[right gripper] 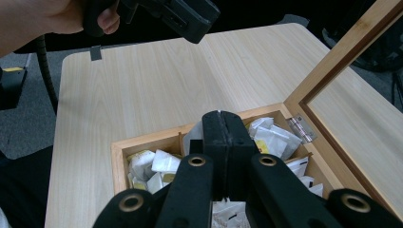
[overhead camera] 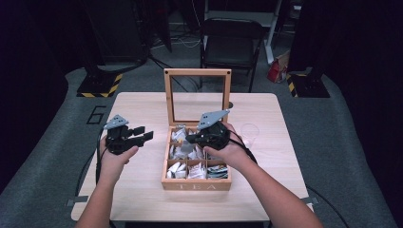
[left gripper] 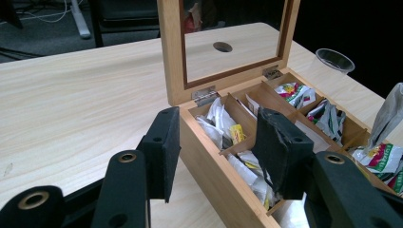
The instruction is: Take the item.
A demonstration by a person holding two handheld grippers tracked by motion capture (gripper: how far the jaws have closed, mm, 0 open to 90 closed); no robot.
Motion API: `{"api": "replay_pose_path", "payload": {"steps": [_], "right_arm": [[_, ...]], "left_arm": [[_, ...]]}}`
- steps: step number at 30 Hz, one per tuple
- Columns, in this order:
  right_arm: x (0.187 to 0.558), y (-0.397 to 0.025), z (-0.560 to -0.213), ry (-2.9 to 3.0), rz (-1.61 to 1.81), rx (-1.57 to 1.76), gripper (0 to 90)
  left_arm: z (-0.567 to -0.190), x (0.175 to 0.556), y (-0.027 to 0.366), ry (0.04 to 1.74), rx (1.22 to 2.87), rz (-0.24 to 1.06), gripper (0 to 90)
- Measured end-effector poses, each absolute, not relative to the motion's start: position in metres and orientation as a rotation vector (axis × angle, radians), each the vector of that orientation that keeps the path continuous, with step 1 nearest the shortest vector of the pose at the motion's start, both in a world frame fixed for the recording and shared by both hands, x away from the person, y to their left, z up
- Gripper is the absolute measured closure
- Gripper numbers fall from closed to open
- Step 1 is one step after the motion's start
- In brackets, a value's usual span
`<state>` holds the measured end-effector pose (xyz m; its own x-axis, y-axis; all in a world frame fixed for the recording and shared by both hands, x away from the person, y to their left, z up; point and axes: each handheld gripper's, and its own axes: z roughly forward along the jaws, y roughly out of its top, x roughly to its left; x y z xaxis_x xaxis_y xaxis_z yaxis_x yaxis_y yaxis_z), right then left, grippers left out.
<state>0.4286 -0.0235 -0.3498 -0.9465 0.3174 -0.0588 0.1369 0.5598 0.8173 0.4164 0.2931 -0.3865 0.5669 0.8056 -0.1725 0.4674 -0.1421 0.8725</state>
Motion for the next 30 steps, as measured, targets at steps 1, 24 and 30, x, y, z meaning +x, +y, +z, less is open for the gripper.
{"api": "replay_pose_path", "payload": {"steps": [1,24,30], "right_arm": [[0.429,-0.024,-0.350,2.594,1.333,0.383,90.0],[0.441,-0.055,-0.348,2.548,1.288,0.471,90.0],[0.442,-0.062,-0.346,2.537,1.287,0.492,90.0]], "left_arm": [[-0.387,0.416,0.293,1.050,1.786,0.417,51.3],[-0.387,0.416,0.295,1.058,1.789,0.421,51.2],[-0.387,0.416,0.295,1.054,1.795,0.422,50.7]]}}
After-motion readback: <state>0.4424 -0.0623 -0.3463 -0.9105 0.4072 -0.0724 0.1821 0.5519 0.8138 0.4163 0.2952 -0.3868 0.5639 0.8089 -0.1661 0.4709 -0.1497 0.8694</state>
